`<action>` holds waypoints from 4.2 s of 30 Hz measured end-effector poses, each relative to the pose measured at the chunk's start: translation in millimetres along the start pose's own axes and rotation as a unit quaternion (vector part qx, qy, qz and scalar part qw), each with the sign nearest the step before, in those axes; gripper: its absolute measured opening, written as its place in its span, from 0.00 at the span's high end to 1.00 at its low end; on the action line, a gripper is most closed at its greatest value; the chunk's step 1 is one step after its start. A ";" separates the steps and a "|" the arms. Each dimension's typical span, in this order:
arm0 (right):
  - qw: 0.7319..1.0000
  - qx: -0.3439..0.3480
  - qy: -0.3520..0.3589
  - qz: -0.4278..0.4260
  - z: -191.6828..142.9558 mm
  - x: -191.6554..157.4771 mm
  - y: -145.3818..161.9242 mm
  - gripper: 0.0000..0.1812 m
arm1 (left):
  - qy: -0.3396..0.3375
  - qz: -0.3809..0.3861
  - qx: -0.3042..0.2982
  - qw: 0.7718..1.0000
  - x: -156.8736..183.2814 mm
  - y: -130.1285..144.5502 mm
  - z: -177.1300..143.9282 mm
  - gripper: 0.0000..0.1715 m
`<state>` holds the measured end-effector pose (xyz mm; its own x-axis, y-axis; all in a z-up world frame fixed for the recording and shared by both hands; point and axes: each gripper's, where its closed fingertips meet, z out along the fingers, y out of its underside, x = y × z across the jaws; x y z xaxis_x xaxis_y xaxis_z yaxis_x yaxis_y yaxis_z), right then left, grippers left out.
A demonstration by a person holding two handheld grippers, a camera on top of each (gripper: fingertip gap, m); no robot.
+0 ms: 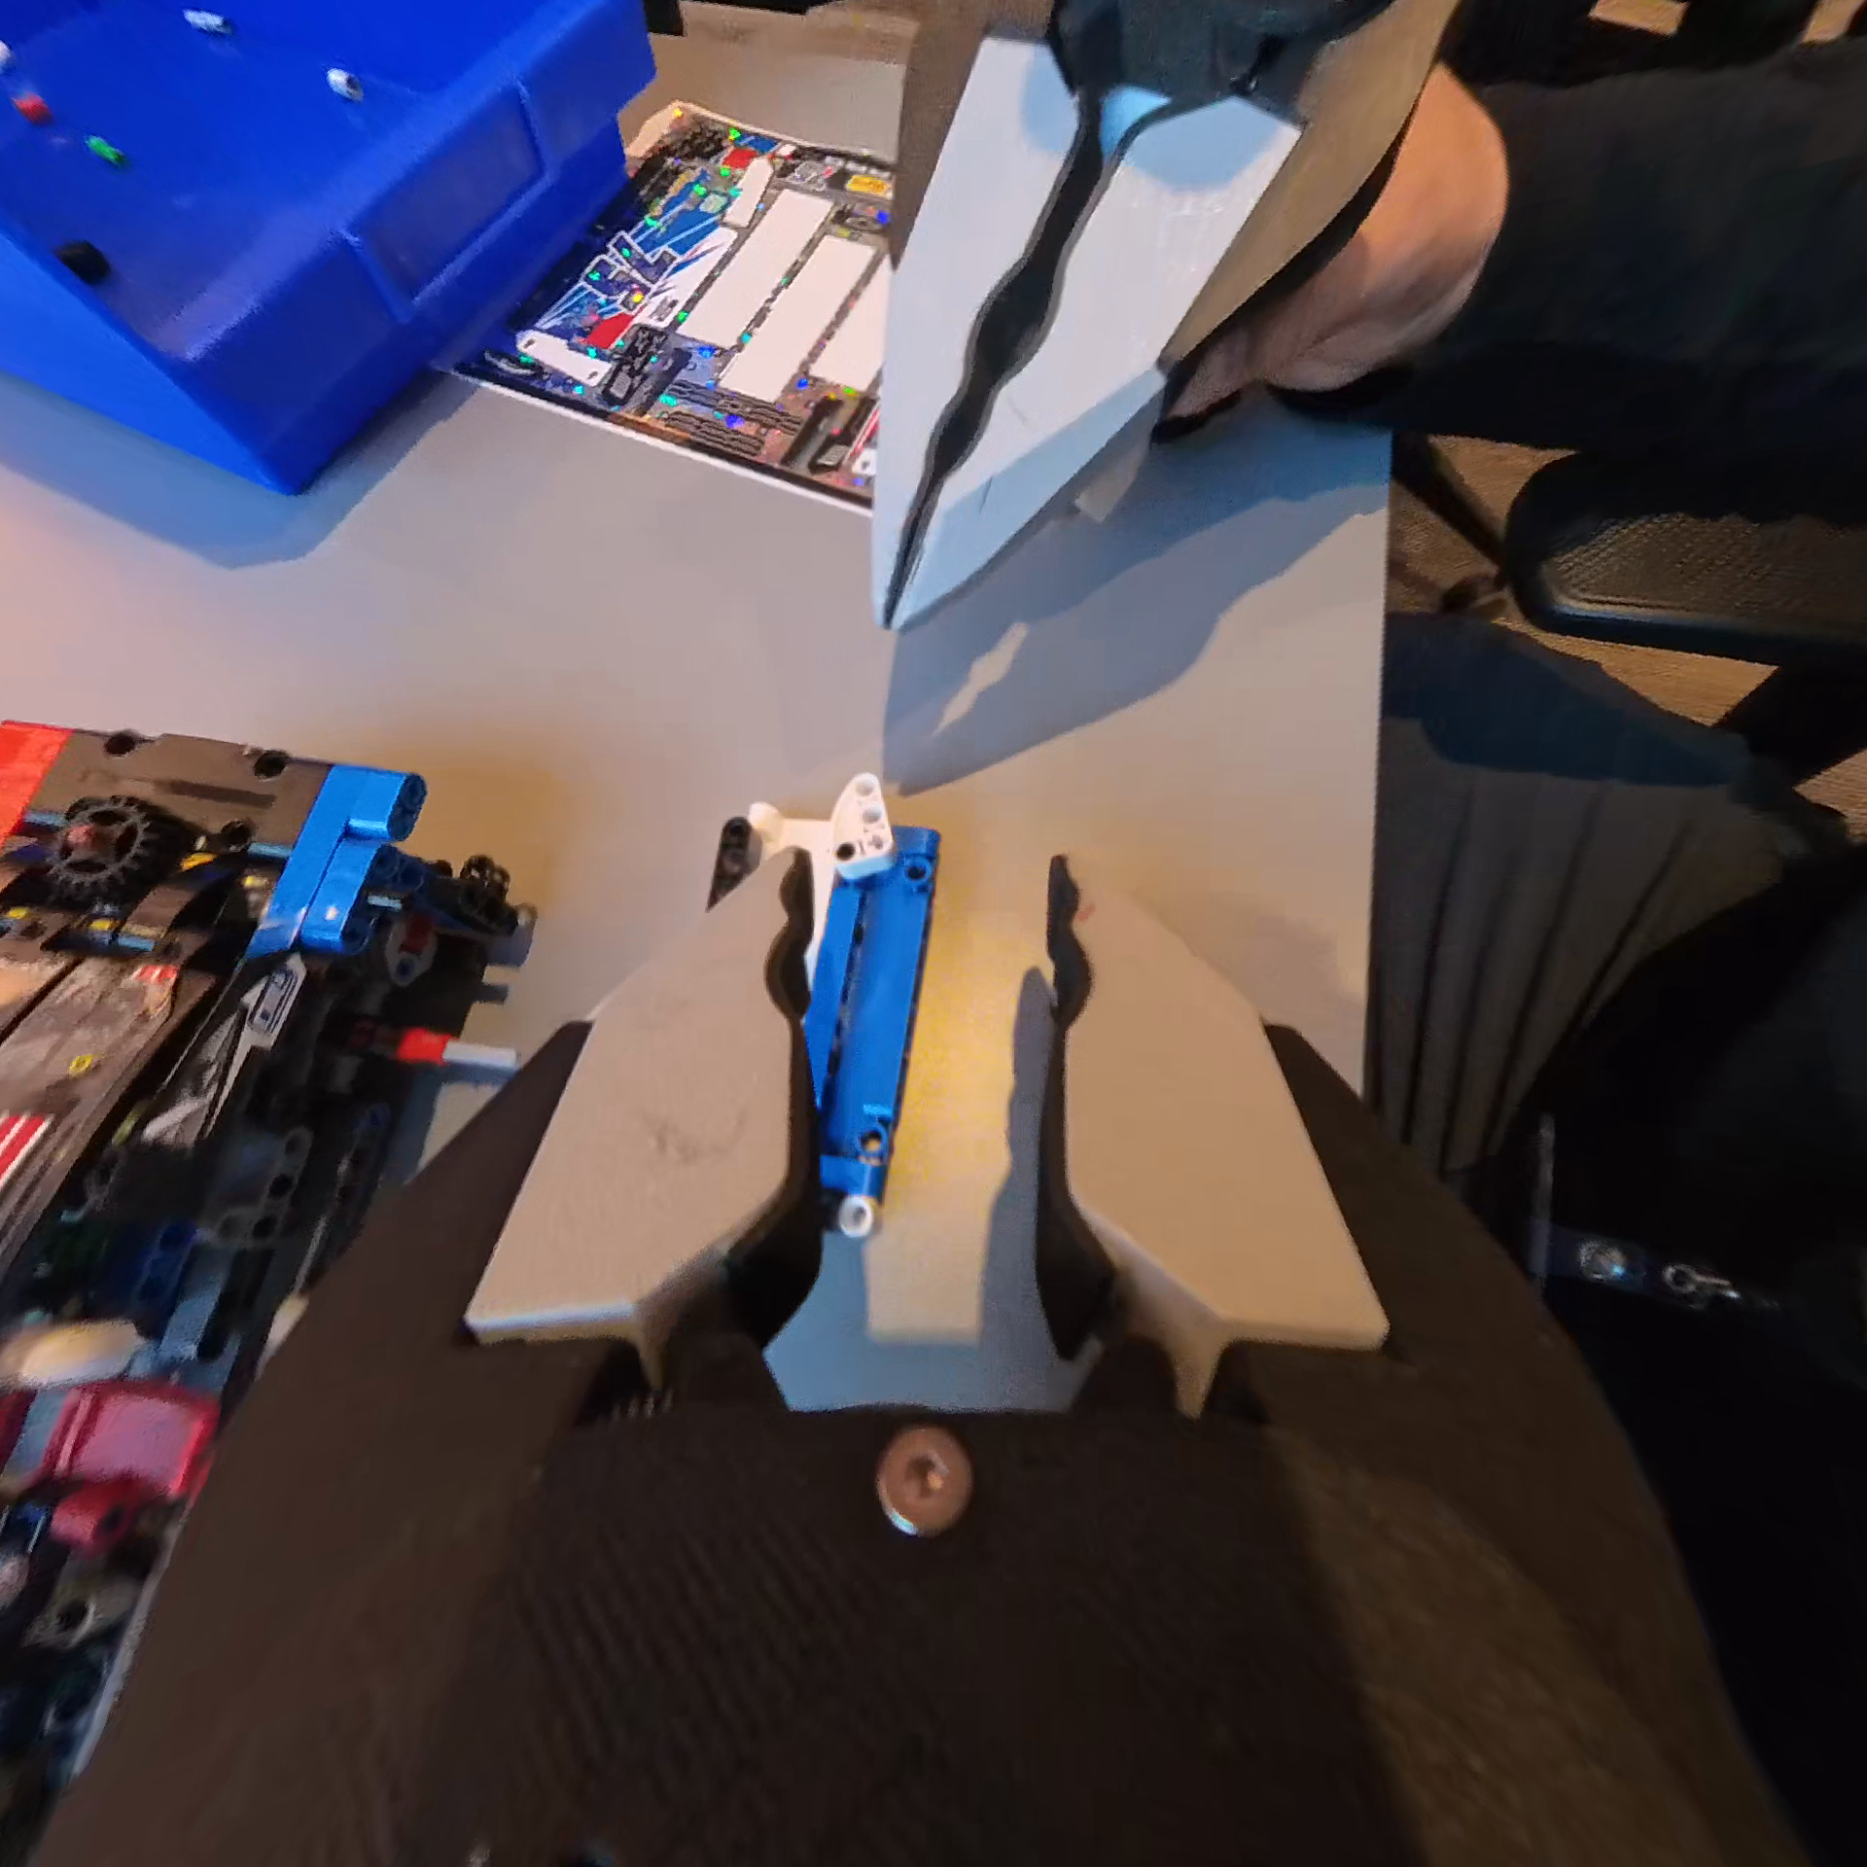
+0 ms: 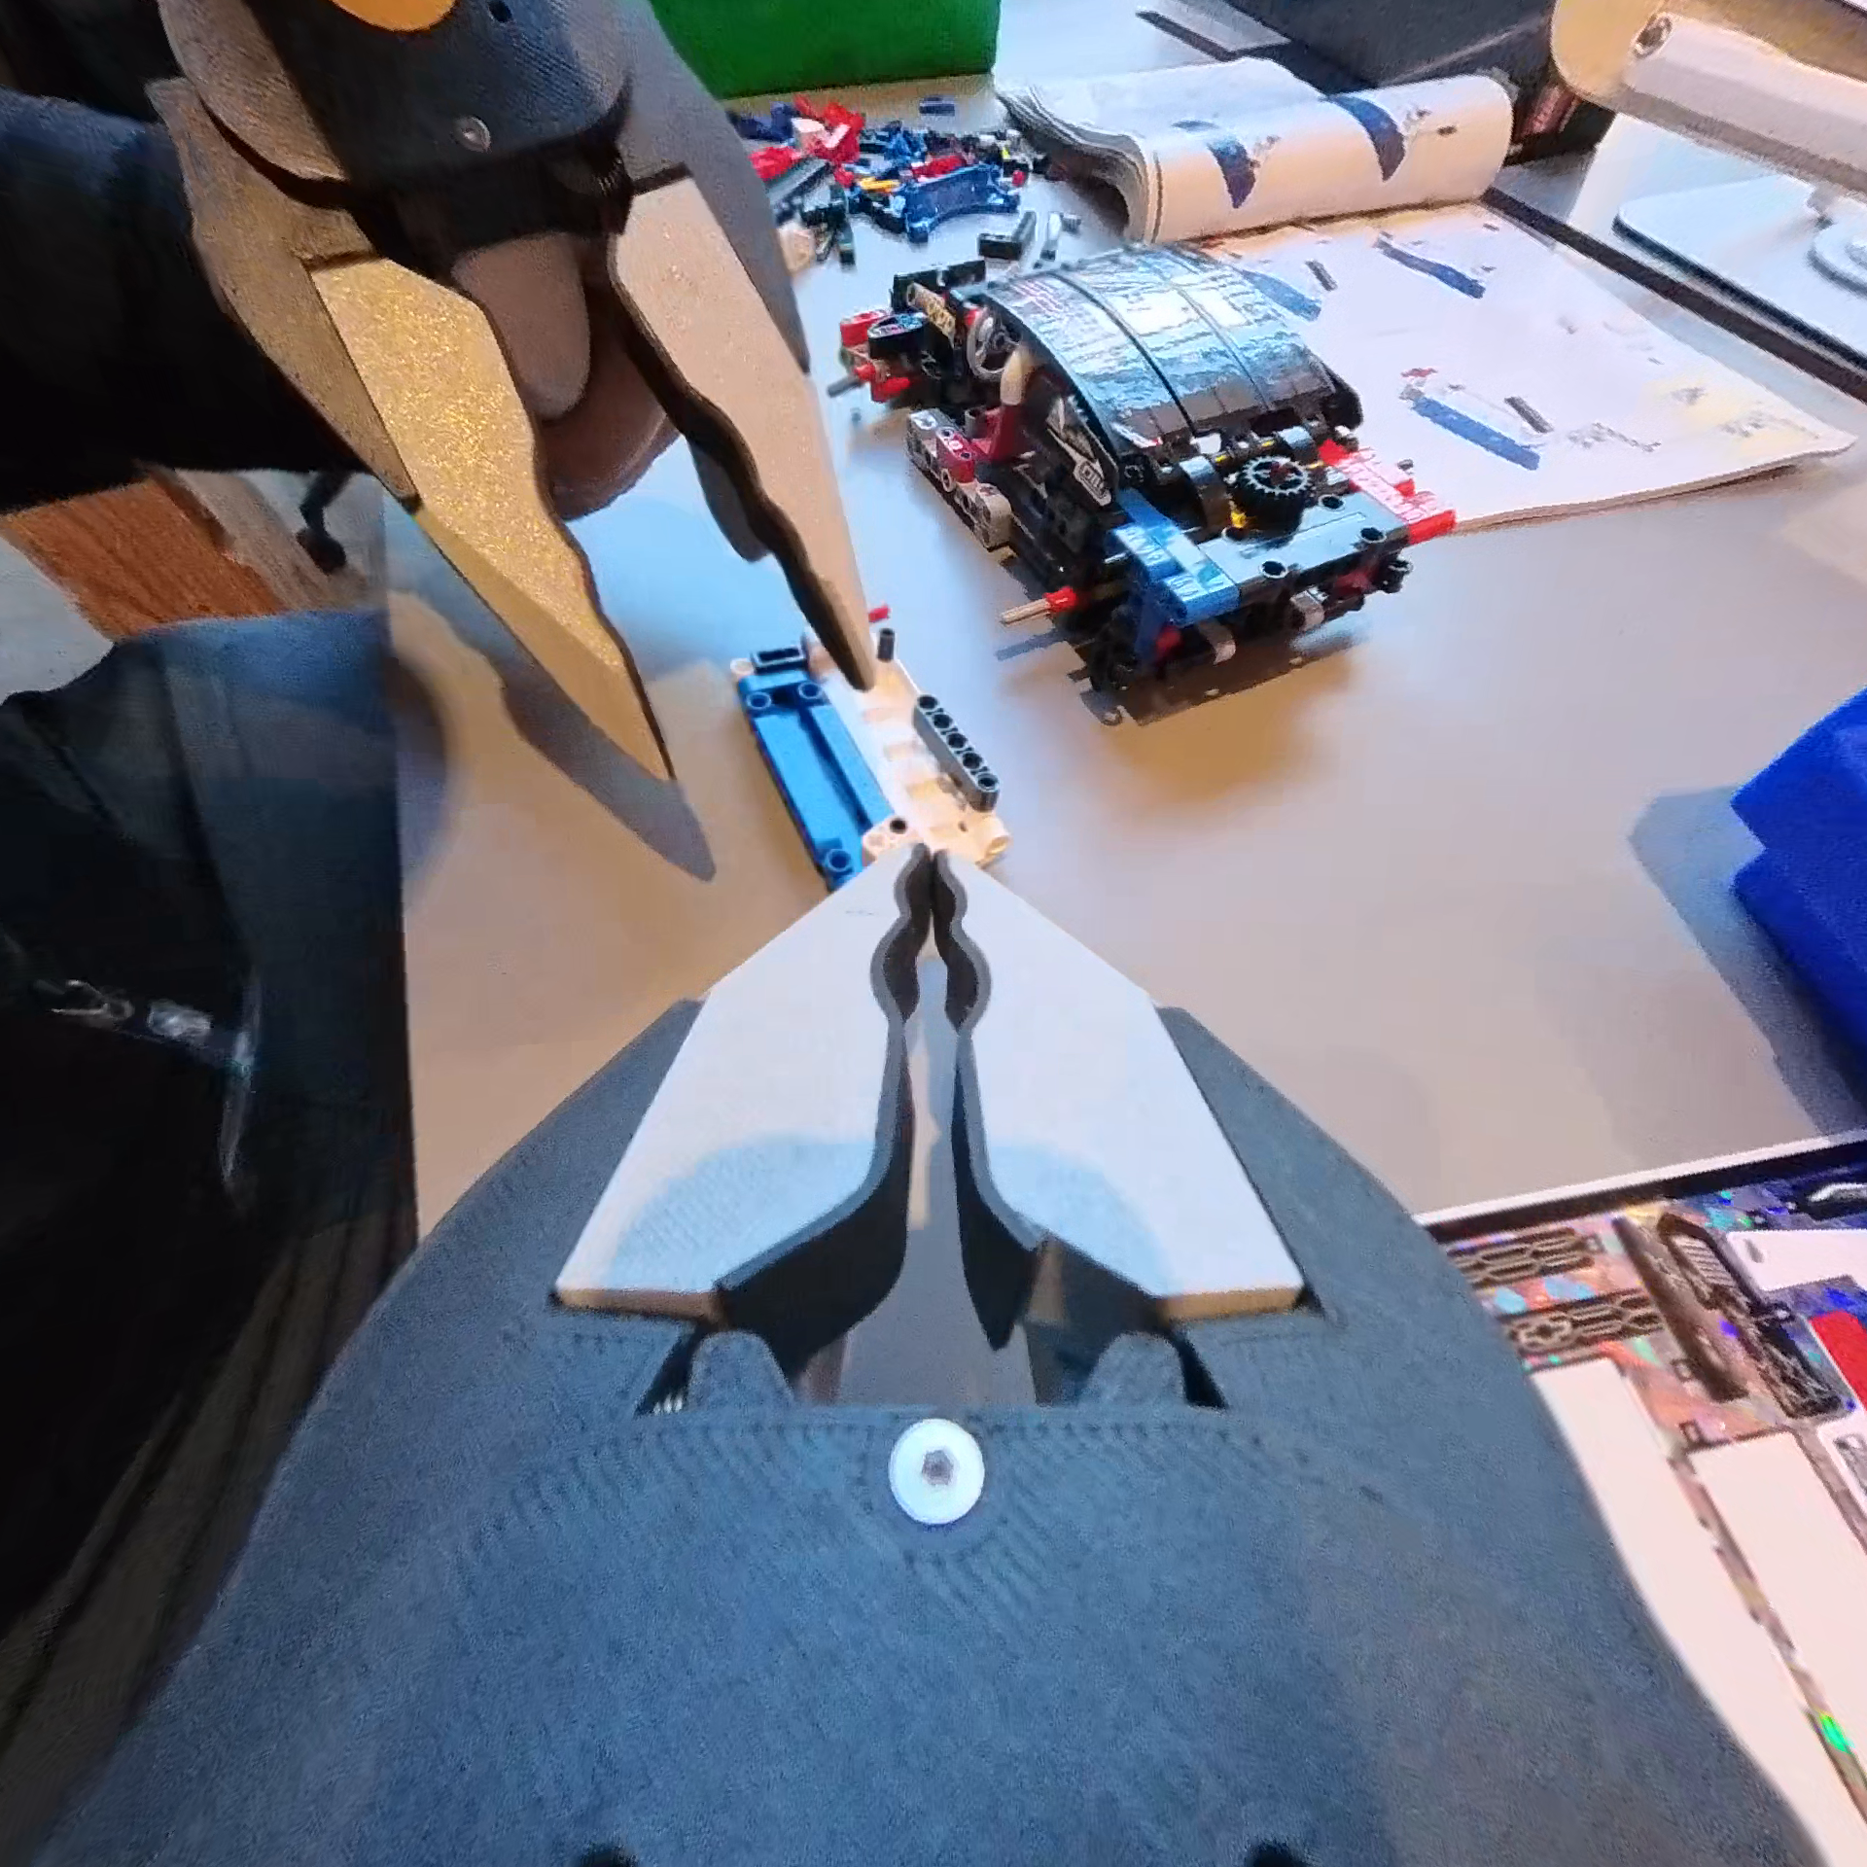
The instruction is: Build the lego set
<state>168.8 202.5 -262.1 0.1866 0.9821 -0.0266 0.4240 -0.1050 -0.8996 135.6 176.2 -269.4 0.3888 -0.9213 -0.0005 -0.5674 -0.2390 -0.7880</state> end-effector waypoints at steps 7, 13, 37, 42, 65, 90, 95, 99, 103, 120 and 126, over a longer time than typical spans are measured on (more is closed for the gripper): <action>1.000 -0.007 0.008 -0.007 -2.8 -11.0 6.4 1.00 | -0.061 -0.027 -0.029 0.997 4.7 28.2 -18.2 0.72; 0.998 -0.007 0.068 -0.004 -6.1 -3.4 8.1 0.88 | -0.105 -0.028 -0.049 0.993 0.1 45.6 -28.3 0.70; 0.996 -0.045 0.083 0.000 16.4 12.9 16.4 0.74 | -0.027 -0.036 -0.090 0.995 -50.1 58.0 4.1 0.48; 0.996 -0.053 0.061 0.028 27.3 1.3 14.3 0.78 | -0.015 -0.022 -0.094 0.995 -42.8 56.3 5.8 0.52; 0.990 -0.118 0.071 0.038 41.7 3.3 29.1 0.90 | -0.004 -0.008 -0.080 0.997 -30.0 51.7 9.4 0.70; 0.989 -0.122 0.071 0.055 46.7 18.3 28.0 0.88 | -0.084 -0.073 -0.085 0.990 -34.6 50.1 11.0 0.70; 0.990 -0.128 0.054 0.015 49.6 17.8 27.6 0.89 | -0.077 -0.055 -0.080 0.992 -33.8 50.2 10.4 0.71; 0.990 -0.131 -0.007 -0.052 50.9 17.4 27.2 0.89 | -0.046 -0.027 -0.078 0.996 -34.4 51.2 9.0 0.71; 0.976 -0.127 -0.096 -0.149 51.5 13.0 26.0 0.89 | -0.012 -0.002 -0.084 0.996 -33.6 52.1 8.0 0.71; 0.993 -0.089 -0.039 -0.061 49.5 17.4 16.0 0.75 | -0.024 -0.028 -0.089 0.995 -41.0 56.6 2.8 0.70; 0.985 -0.130 -0.085 -0.078 60.1 6.8 22.5 0.84 | -0.019 -0.023 -0.100 0.995 -35.1 59.2 -0.4 0.71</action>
<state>126.4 216.3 -308.7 -0.0402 0.9991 0.0116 0.6532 0.0351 -0.7564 88.0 194.3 -315.8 0.4424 -0.8968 0.0064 -0.6804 -0.3403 -0.6491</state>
